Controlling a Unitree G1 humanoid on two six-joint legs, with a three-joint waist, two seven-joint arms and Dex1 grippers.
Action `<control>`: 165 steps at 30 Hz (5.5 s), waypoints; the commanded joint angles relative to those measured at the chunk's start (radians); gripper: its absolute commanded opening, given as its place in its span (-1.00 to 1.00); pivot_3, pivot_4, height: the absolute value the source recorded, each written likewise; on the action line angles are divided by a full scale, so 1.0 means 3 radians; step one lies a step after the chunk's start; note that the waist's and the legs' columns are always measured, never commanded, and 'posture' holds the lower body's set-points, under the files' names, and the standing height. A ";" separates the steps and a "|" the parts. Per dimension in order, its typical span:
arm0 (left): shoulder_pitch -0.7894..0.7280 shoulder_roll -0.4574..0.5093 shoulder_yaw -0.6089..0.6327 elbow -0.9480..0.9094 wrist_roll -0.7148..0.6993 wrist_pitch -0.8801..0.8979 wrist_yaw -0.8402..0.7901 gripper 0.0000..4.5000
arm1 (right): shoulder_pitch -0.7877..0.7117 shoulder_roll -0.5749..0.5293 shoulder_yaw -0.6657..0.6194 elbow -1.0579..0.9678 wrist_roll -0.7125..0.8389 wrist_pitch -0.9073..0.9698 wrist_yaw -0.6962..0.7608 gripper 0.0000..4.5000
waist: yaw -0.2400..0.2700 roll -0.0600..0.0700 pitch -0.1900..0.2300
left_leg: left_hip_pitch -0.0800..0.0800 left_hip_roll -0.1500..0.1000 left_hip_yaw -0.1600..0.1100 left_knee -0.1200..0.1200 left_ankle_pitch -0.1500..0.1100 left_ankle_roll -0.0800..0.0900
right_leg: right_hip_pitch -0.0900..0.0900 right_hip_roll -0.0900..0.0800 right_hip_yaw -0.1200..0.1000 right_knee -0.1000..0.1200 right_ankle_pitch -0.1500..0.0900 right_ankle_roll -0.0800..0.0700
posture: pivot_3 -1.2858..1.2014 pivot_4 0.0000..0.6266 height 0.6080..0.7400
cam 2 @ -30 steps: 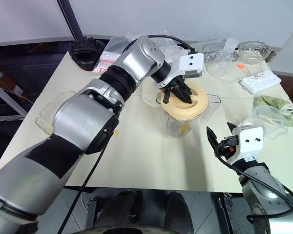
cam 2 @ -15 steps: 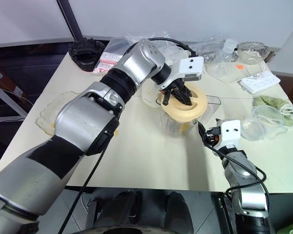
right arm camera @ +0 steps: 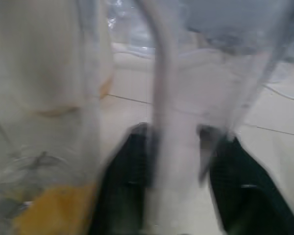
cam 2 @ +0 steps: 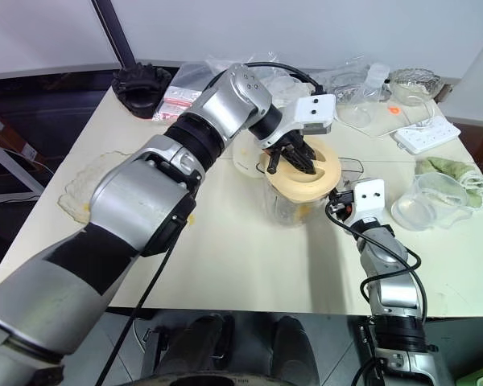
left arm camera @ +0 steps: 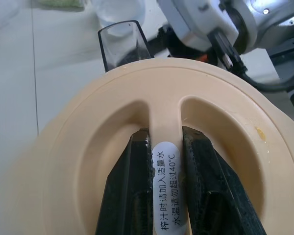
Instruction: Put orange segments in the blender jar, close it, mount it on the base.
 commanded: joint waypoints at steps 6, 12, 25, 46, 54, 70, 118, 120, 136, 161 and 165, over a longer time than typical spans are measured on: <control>0.0175 -0.0042 -0.0170 0.0067 0.0173 -0.0084 0.0026 -0.89 | -0.0020 -0.0074 -0.0023 -0.0205 -0.0176 -0.0036 -0.0167 -0.62 | 0.0005 0.0000 0.0000 | 0.0001 0.0000 -0.0001 0.0002 0.0000 -0.0001 | 0.0001 0.0000 0.0000 0.0000 0.0000 0.0000 | 0.03 -0.52 1.00; 0.0217 -0.0083 -0.0065 0.0062 0.0095 0.0059 0.0332 -0.89 | -0.0032 -0.0030 0.0057 -0.0264 -0.0201 -0.0016 -0.0242 -0.62 | 0.0012 0.0001 -0.0001 | 0.0007 0.0000 -0.0001 0.0002 0.0001 -0.0001 | 0.0008 0.0000 0.0000 0.0000 0.0000 0.0000 | 0.03 -0.52 1.00; 0.0574 -0.0136 0.0069 -0.0026 -0.0037 0.0349 0.0566 -0.89 | -0.0090 -0.0037 0.0098 -0.0251 -0.0215 -0.0033 -0.0290 -0.62 | 0.0023 0.0014 -0.0013 | 0.0047 -0.0003 -0.0005 -0.0001 -0.0001 -0.0001 | 0.0052 -0.0004 -0.0002 -0.0011 -0.0008 0.0012 | 0.03 -0.52 1.00; 0.1037 -0.0326 0.0050 -0.0266 -0.0125 0.0947 0.1024 -0.89 | -0.0060 -0.0049 0.0147 -0.0255 -0.0236 -0.0044 -0.0273 -0.62 | 0.0111 0.0024 -0.0085 | 0.0065 -0.0007 -0.0011 -0.0002 -0.0009 -0.0009 | 0.0070 -0.0009 -0.0006 -0.0019 -0.0018 0.0025 | 0.03 -0.52 1.00; 0.1070 -0.0293 -0.0030 -0.0309 -0.0075 0.0857 0.0919 -0.26 | -0.0071 -0.0064 0.0142 -0.0202 -0.0229 -0.0058 -0.0244 -0.62 | 0.0092 0.0015 -0.0087 | 0.0068 -0.0007 -0.0014 -0.0005 -0.0010 -0.0010 | 0.0076 -0.0009 -0.0008 -0.0024 -0.0019 0.0026 | 0.03 -0.52 1.00; 0.0487 0.0052 0.0299 -0.1305 -0.0532 0.1349 0.0696 0.97 | -0.0026 -0.0155 0.0112 -0.0089 -0.0257 -0.0120 -0.0158 -0.62 | 0.0095 0.0029 -0.0090 | 0.0033 -0.0009 -0.0019 -0.0013 -0.0012 0.0007 | 0.0045 -0.0009 -0.0011 -0.0048 -0.0011 0.0016 | 0.03 -0.52 1.00; 0.3753 0.2423 0.1266 -0.5092 -0.2171 0.1951 0.1882 0.97 | -0.3933 -0.0170 -0.0041 0.2412 0.0007 0.0476 -0.0236 -0.62 | -0.0086 0.0060 -0.0007 | -0.0023 0.0003 0.0016 -0.0071 0.0027 -0.0044 | -0.0072 -0.0003 0.0025 -0.0006 0.0006 -0.0021 | 0.03 -0.52 1.00; 0.3743 0.2432 0.1348 -0.5038 -0.2200 0.1946 0.1946 0.97 | -0.3966 -0.0075 -0.0003 0.2514 0.0000 0.0428 -0.0196 -0.62 | -0.0085 0.0060 -0.0007 | -0.0031 0.0003 0.0015 -0.0069 0.0027 -0.0044 | -0.0078 -0.0004 0.0025 -0.0006 0.0007 -0.0021 | 0.03 -0.52 1.00; 0.3772 0.2539 0.1401 -0.5007 -0.2286 0.1939 0.2026 0.97 | -0.3970 0.0243 0.0035 0.2987 -0.0058 0.0254 -0.0115 -0.62 | -0.0175 0.0060 -0.0007 | -0.0048 0.0003 0.0011 -0.0061 0.0033 -0.0054 | -0.0097 -0.0001 0.0023 0.0012 0.0009 -0.0025 | 0.03 -0.52 1.00; 0.3844 0.2401 0.1350 -0.4987 -0.2249 0.1800 0.2258 0.97 | -0.4035 0.0383 0.0390 0.3485 -0.0566 0.0356 -0.0464 -0.62 | -0.0177 0.0058 -0.0009 | -0.0046 0.0003 0.0009 -0.0058 0.0043 -0.0068 | -0.0113 0.0000 0.0023 0.0052 0.0010 -0.0027 | 0.03 -0.52 1.00; 0.3819 0.2374 0.1353 -0.4975 -0.2282 0.1800 0.2260 0.97 | -0.3928 0.0398 0.0355 0.3463 -0.0553 0.0405 -0.0536 -0.62 | -0.0177 0.0057 -0.0010 | -0.0039 0.0003 0.0009 -0.0058 0.0043 -0.0069 | -0.0107 0.0001 0.0023 0.0052 0.0011 -0.0029 | 0.03 -0.52 1.00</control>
